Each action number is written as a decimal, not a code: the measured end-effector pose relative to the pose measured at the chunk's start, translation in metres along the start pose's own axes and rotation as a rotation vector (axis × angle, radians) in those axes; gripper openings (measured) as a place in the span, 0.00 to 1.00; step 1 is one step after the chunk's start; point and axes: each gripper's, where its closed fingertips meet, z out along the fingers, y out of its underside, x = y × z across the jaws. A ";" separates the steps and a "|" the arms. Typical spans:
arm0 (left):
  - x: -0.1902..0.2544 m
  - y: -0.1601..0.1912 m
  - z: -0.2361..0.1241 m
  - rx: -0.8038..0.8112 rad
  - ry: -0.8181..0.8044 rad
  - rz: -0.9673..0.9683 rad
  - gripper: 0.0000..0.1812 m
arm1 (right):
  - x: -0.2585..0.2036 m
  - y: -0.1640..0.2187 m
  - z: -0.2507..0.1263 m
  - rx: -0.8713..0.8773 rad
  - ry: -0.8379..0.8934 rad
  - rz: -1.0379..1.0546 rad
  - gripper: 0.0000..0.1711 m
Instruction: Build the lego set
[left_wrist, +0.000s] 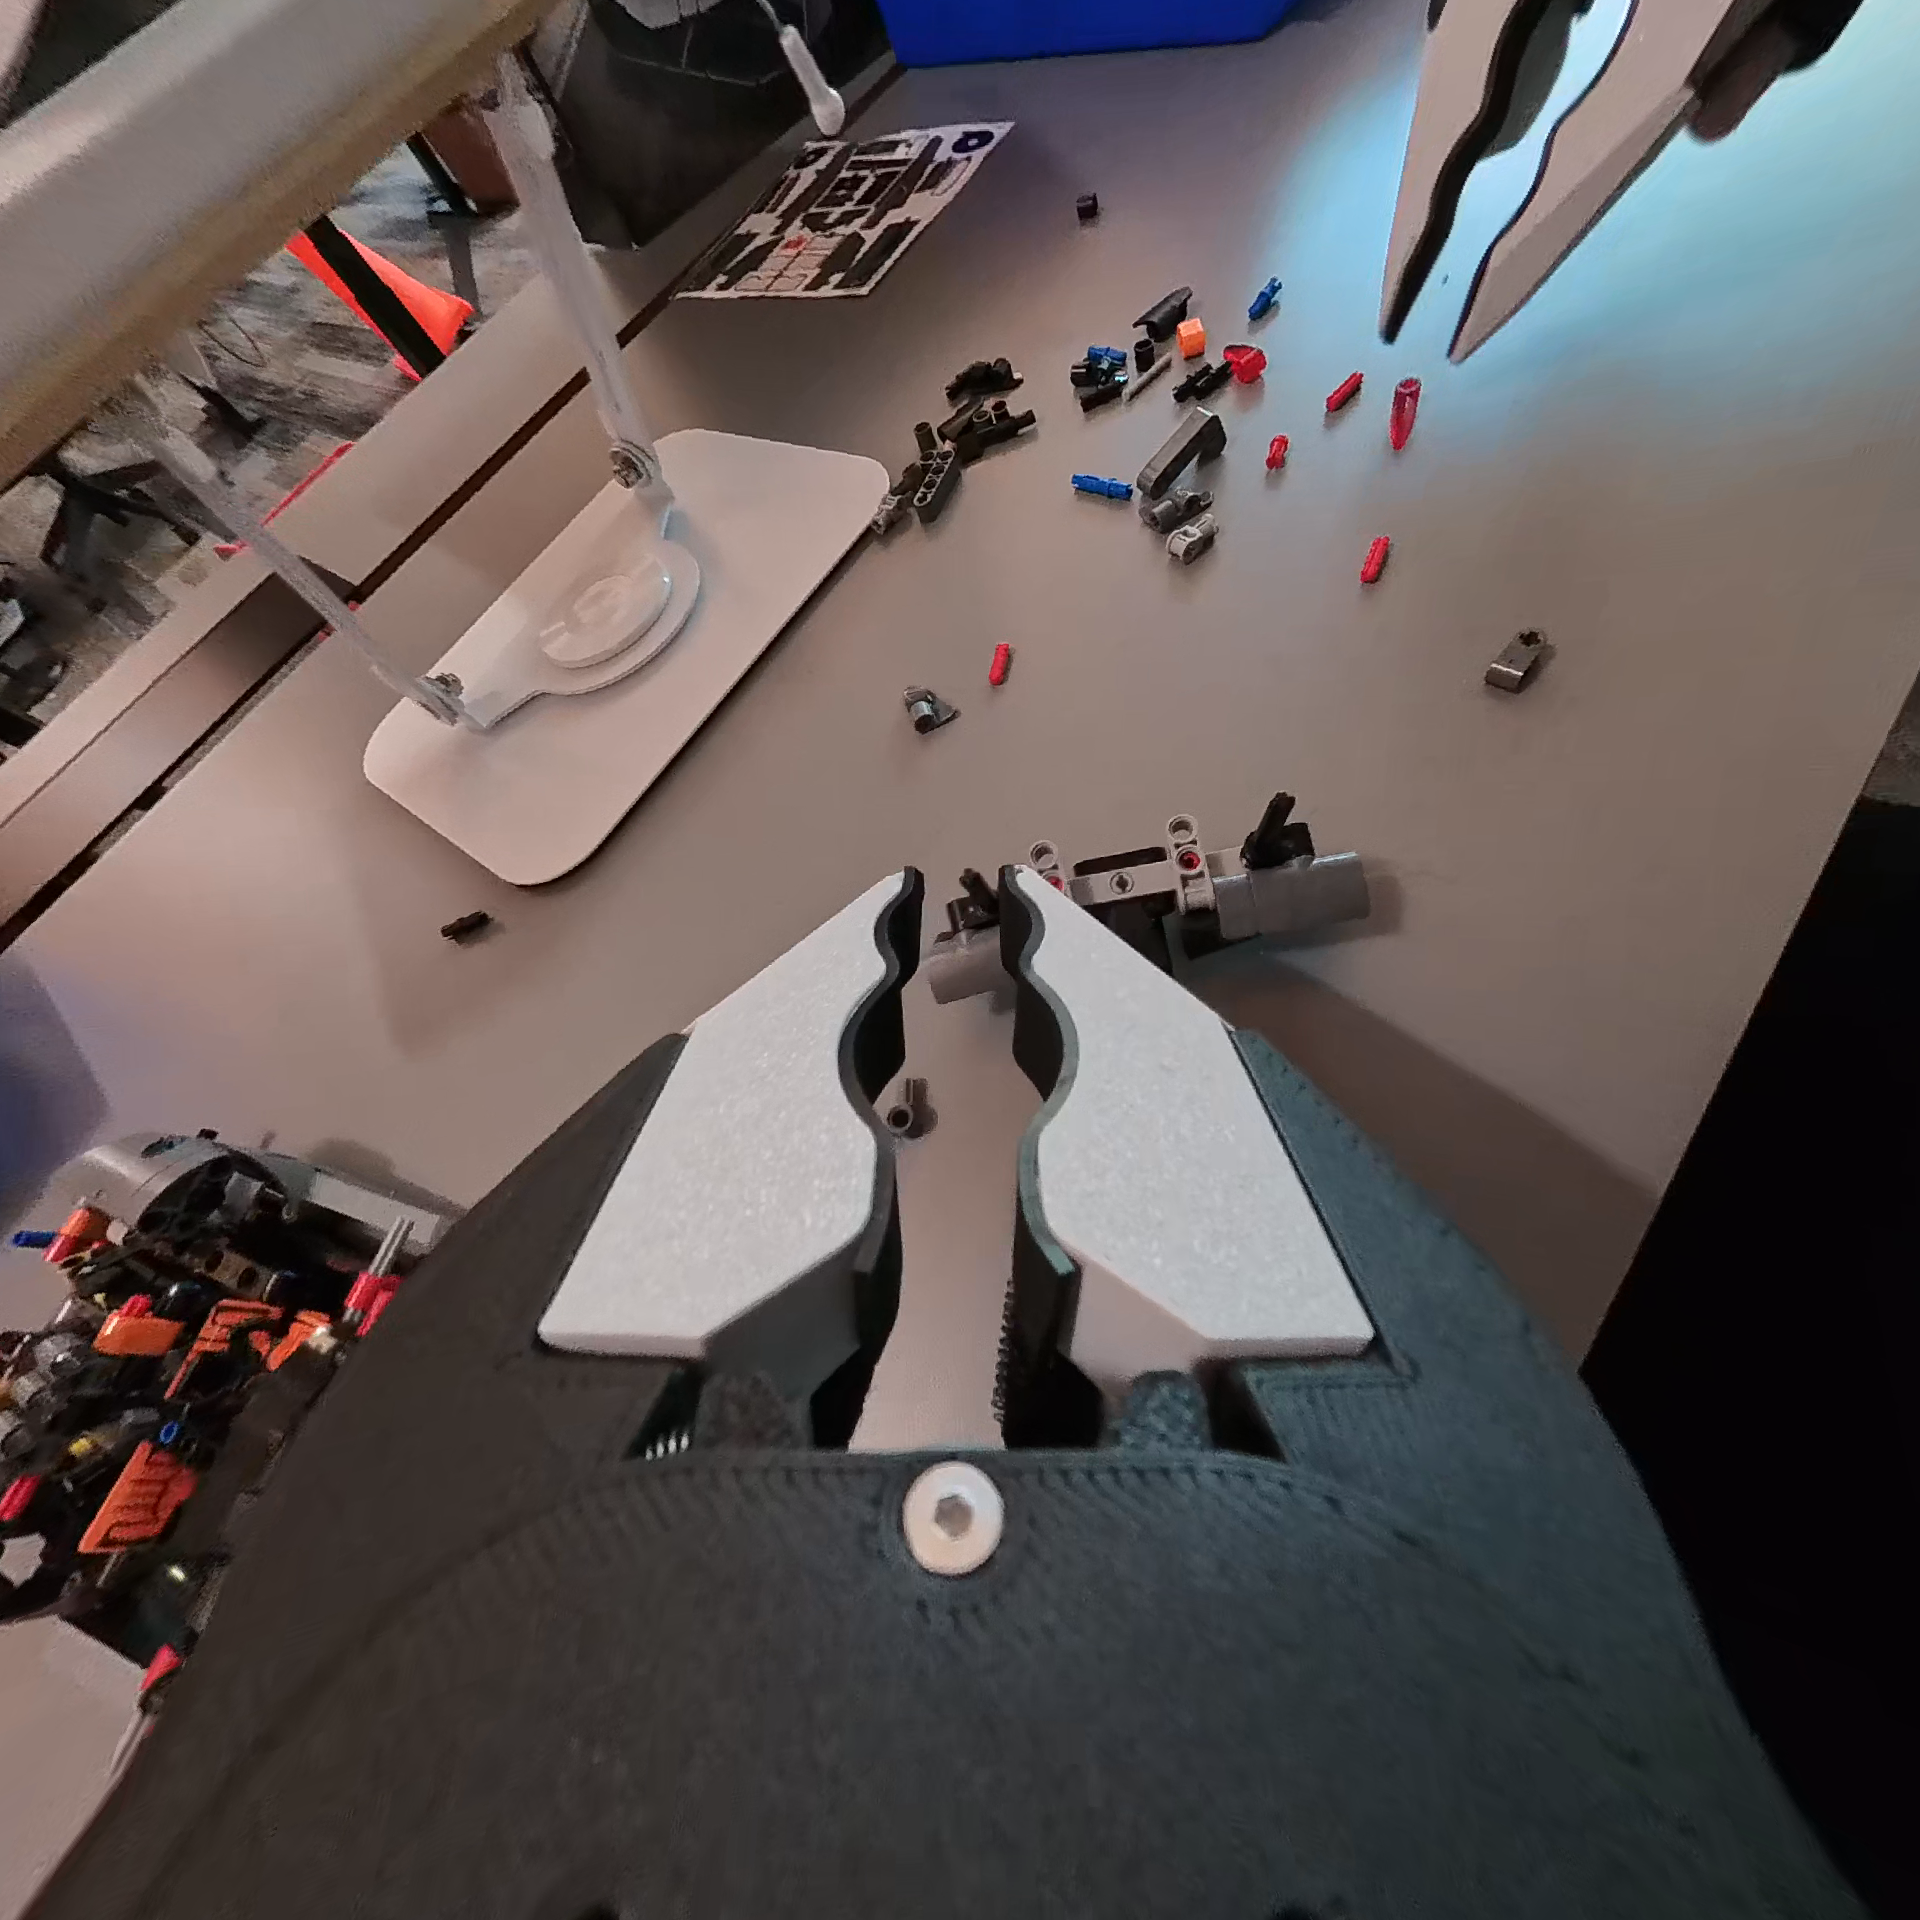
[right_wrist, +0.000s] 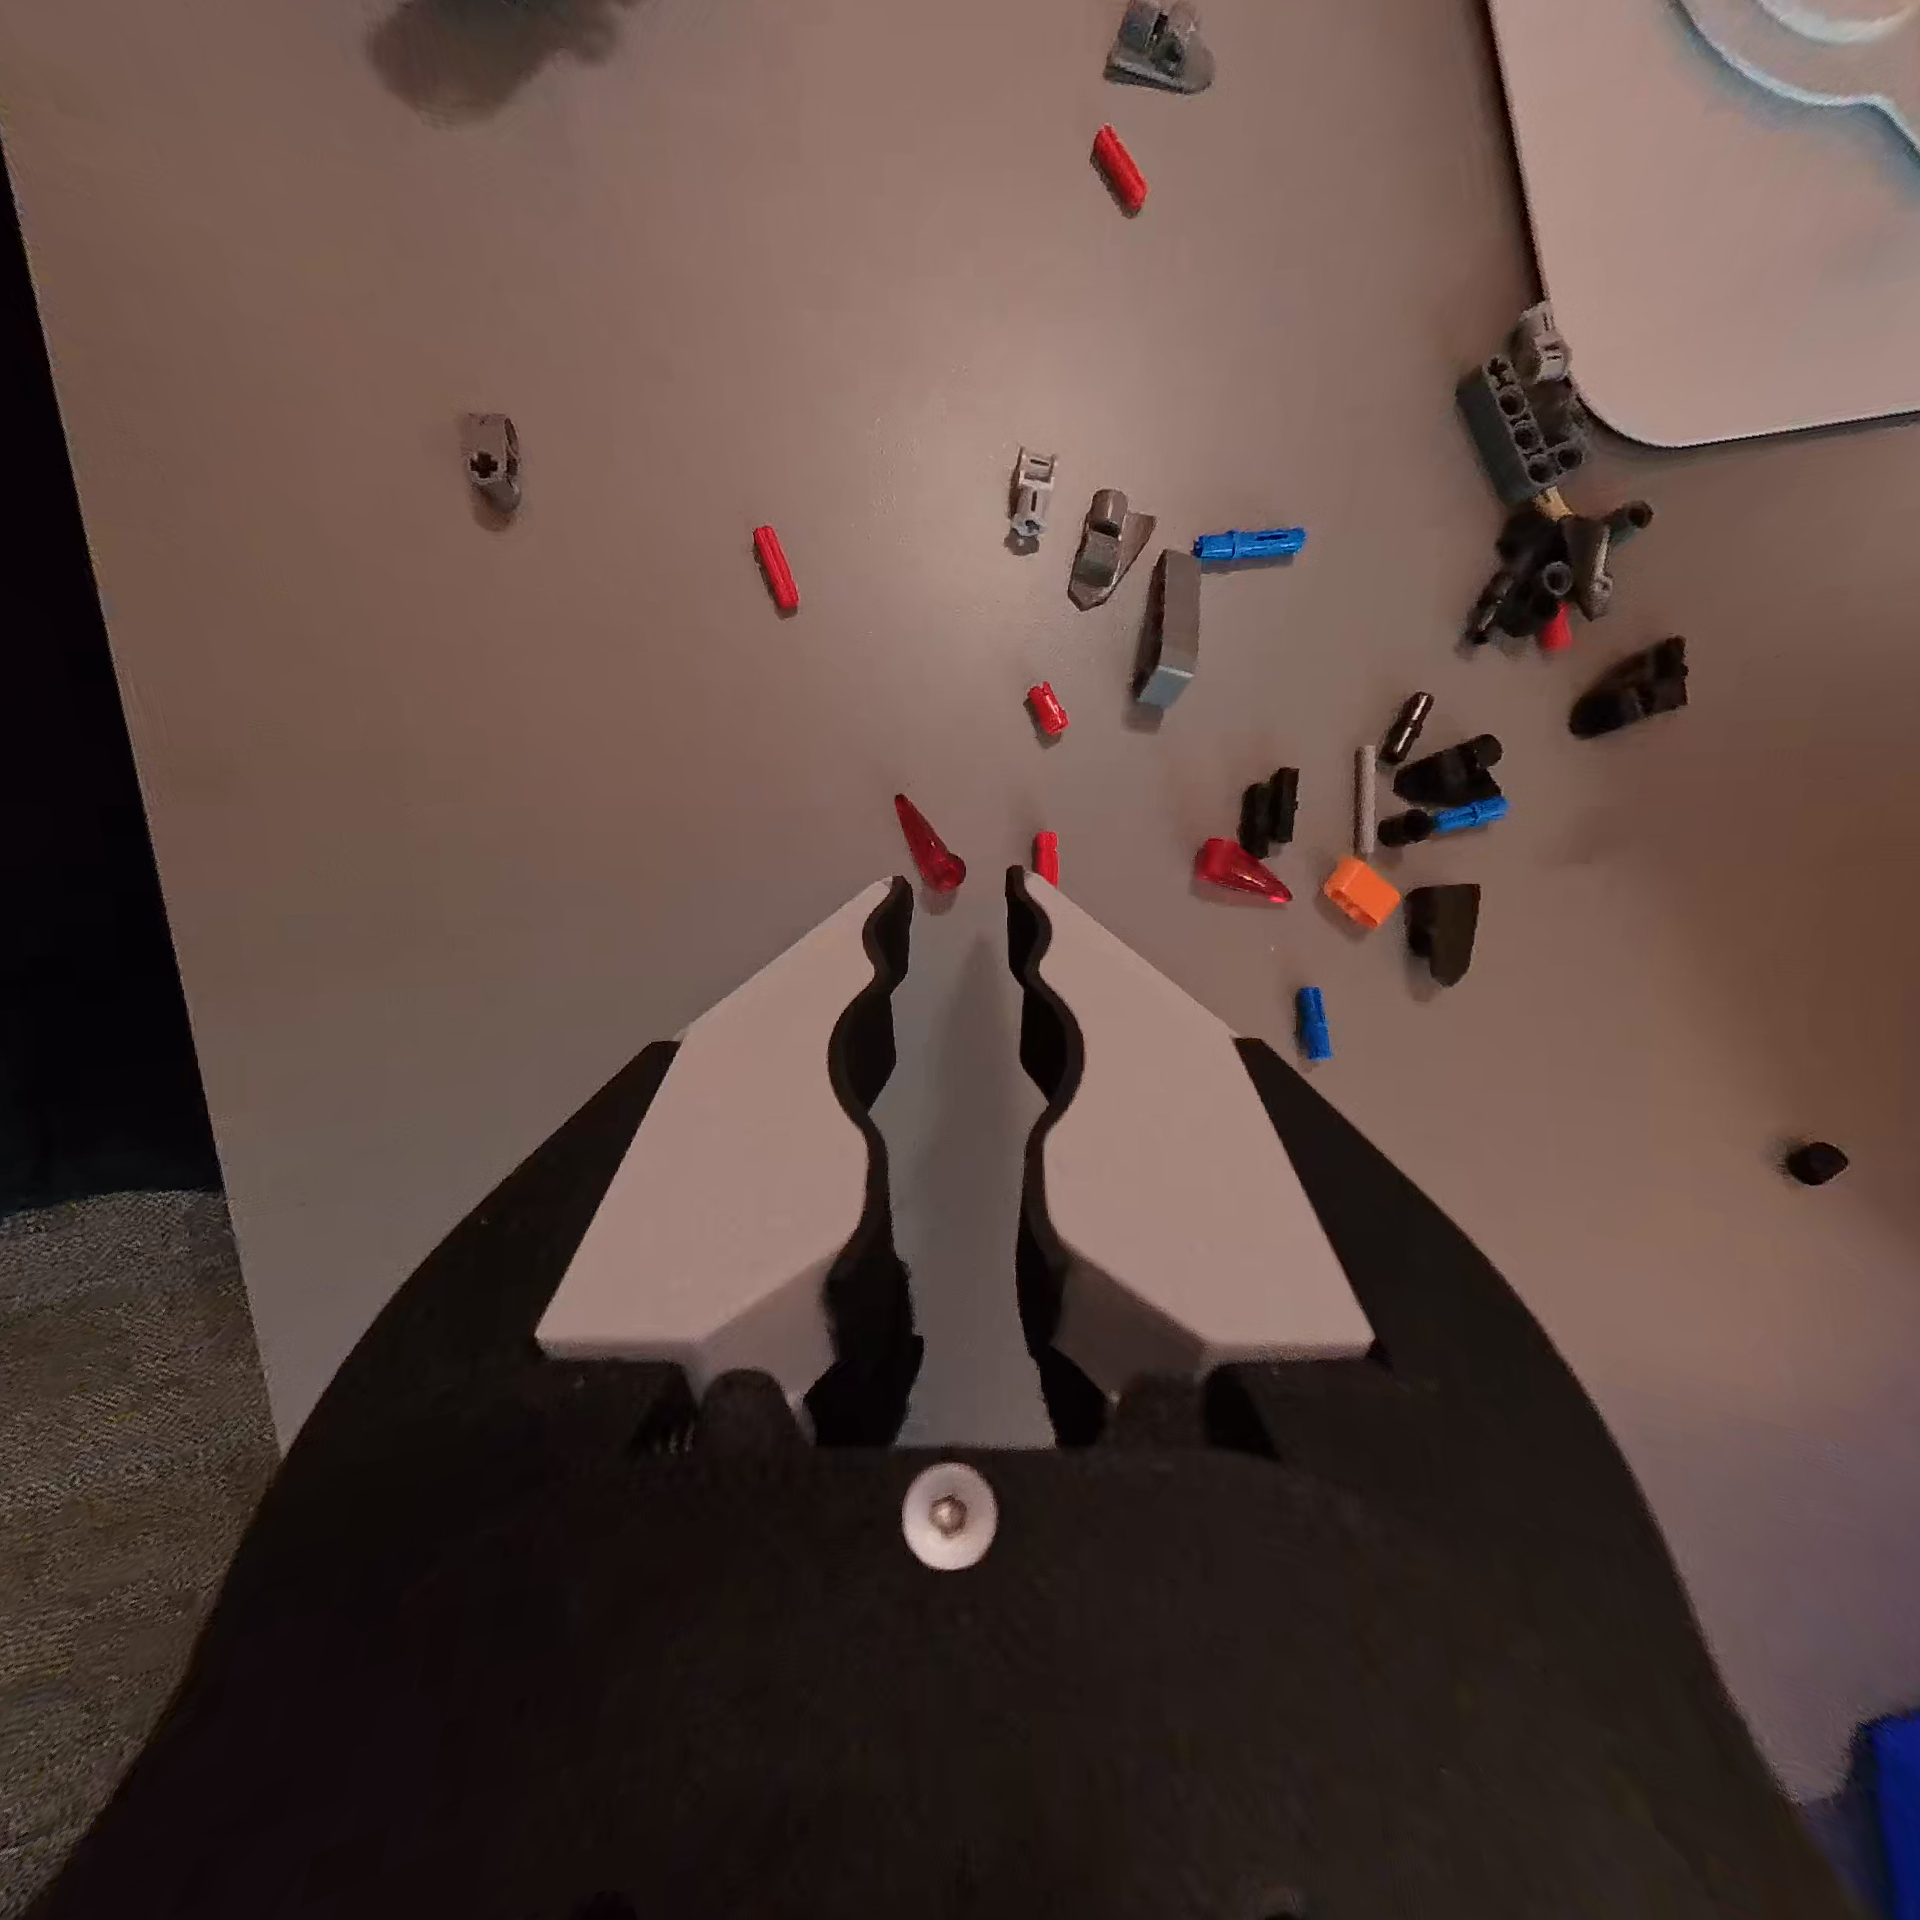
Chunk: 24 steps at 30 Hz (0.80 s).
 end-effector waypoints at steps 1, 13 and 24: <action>0.000 0.000 -0.001 0.006 0.001 -0.012 0.07 | 0.000 0.000 0.001 -0.004 -0.007 -0.003 0.10; 0.009 -0.019 0.010 0.039 0.036 -0.021 0.07 | -0.002 -0.042 -0.001 0.215 -0.083 0.068 0.03; 0.040 -0.114 0.021 0.271 0.731 -0.866 0.09 | -0.026 -0.178 -0.065 0.589 0.170 -0.411 0.02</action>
